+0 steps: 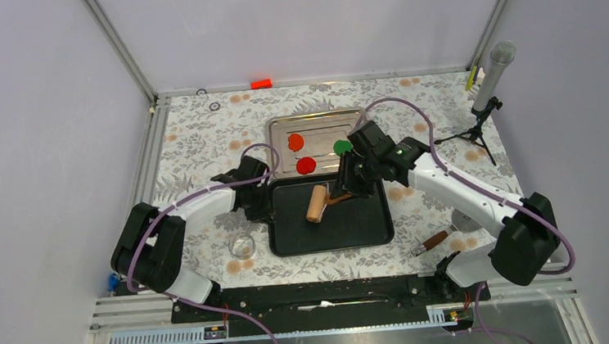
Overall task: Roll out the dumpling wrappers from the dough
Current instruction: Flatten out the dough on the work surface.
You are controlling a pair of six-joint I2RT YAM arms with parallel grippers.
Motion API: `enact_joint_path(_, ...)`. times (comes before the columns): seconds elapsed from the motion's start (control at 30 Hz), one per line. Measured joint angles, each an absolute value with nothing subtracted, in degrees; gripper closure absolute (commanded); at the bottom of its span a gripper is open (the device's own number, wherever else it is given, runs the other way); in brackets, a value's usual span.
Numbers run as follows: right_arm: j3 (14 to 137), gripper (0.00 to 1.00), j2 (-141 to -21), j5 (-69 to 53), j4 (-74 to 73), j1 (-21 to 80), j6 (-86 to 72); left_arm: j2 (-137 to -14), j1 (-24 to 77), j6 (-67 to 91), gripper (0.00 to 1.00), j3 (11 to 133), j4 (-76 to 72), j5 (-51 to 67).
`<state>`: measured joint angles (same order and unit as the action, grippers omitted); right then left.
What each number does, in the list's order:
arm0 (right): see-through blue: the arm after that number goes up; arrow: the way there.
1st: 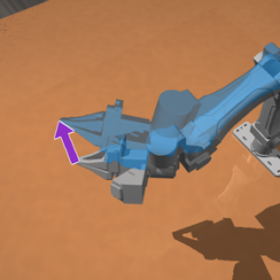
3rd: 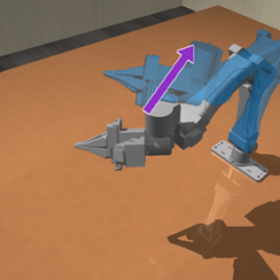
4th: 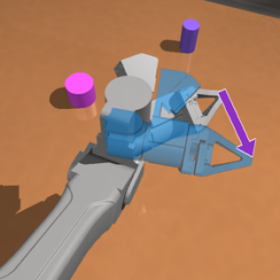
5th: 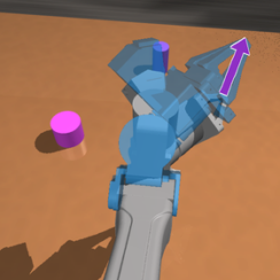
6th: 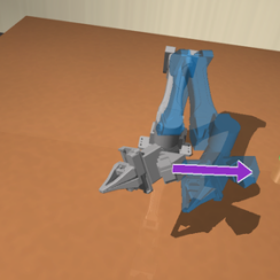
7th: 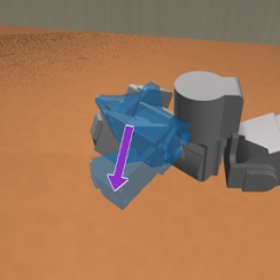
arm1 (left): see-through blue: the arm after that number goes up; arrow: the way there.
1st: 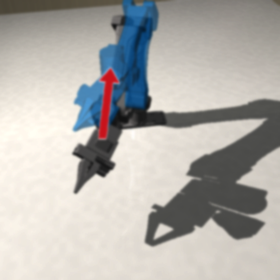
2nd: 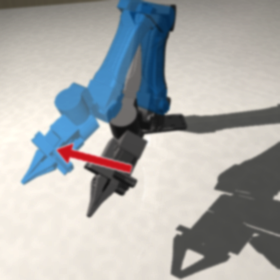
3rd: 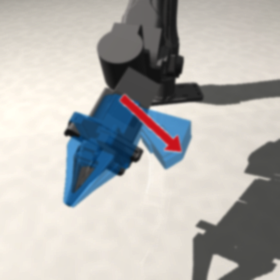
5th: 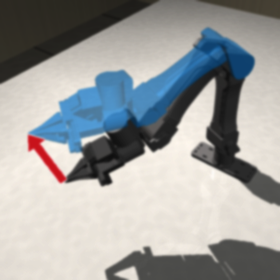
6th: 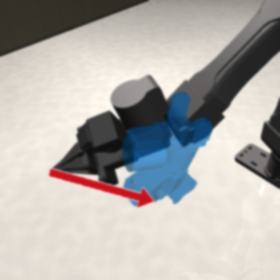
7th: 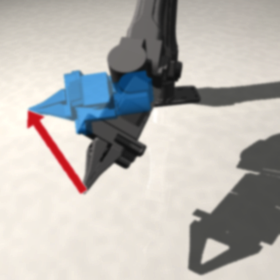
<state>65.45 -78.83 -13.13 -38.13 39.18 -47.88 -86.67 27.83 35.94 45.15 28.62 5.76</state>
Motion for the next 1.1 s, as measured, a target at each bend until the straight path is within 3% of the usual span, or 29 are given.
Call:
enact_joint_path(0.53,68.86,1.0,-85.49,-13.1,-39.07,41.28,-43.92,-86.06,29.34,37.74,1.0,44.51,28.36,5.15)
enact_joint_path(0.87,58.57,1.0,-82.85,-14.35,-28.01,41.71,-44.99,-86.11,29.43,37.45,1.0,44.64,28.53,4.97)
enact_joint_path(1.1,57.1,1.0,-79.37,-12.99,-28.95,41.74,-44.16,-86.11,29.71,37.43,1.0,44.64,28.42,5.02)
